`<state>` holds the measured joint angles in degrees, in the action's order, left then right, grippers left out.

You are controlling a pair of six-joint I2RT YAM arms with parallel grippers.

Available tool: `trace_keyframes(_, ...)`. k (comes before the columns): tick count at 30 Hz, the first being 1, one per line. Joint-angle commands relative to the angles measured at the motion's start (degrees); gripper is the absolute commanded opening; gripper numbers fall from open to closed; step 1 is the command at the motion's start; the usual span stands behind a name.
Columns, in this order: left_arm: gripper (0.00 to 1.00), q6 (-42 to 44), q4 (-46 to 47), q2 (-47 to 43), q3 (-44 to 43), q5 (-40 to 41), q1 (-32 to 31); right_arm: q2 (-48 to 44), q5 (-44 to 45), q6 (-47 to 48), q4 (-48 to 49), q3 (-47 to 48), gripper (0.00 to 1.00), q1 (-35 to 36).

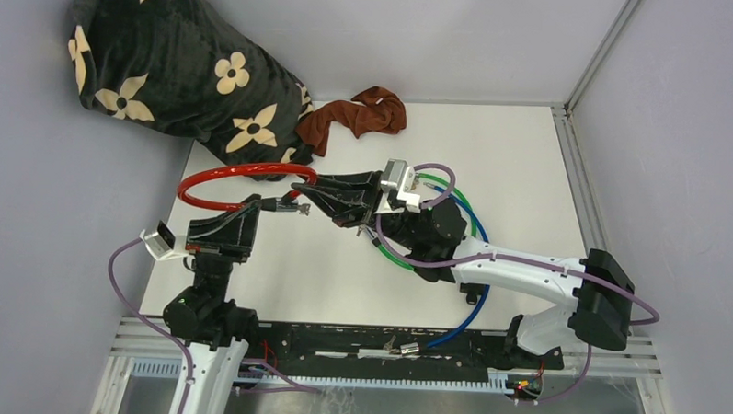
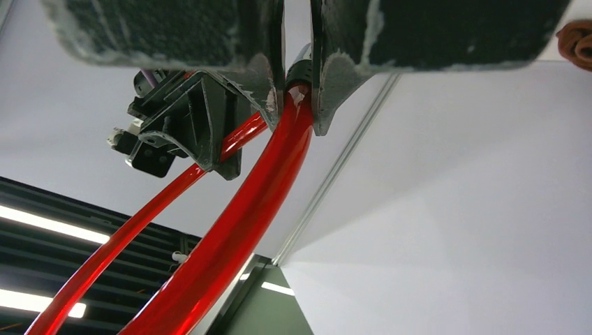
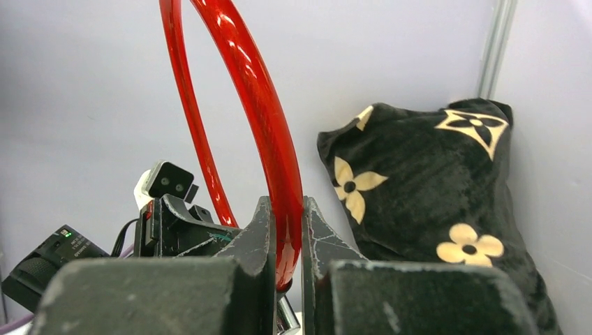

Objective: Lock with the key
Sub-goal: Lock the lock.

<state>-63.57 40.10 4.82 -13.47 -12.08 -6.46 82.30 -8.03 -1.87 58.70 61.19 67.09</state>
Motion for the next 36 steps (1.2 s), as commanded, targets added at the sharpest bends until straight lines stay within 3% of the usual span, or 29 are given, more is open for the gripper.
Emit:
trace_keyframes(1,0.02,-2.6,8.7,0.6,-5.8,4.8,0.5,2.2,-6.2,-4.0,3.4,4.9,0.0,0.6)
trace_keyframes(7,0.02,-2.5,6.2,0.8,-5.9,6.1,0.4,6.4,-11.4,-4.8,-2.9,10.6,0.02,1.0)
trace_keyframes(14,0.02,0.9,7.9,-0.2,-5.8,5.7,0.4,5.5,-17.5,3.7,-19.7,14.2,0.31,0.9)
trace_keyframes(18,0.02,4.4,6.8,-0.8,-5.6,6.8,0.4,4.8,-20.3,9.2,-27.3,16.7,0.39,0.8)
trace_keyframes(28,0.02,6.7,6.7,-1.0,-5.9,3.4,0.5,9.3,-23.2,21.4,-49.6,30.0,0.53,-0.3)
trace_keyframes(36,0.02,7.5,6.9,-1.0,-5.6,1.7,0.5,10.8,-26.1,25.5,-56.4,33.3,0.55,-1.4)
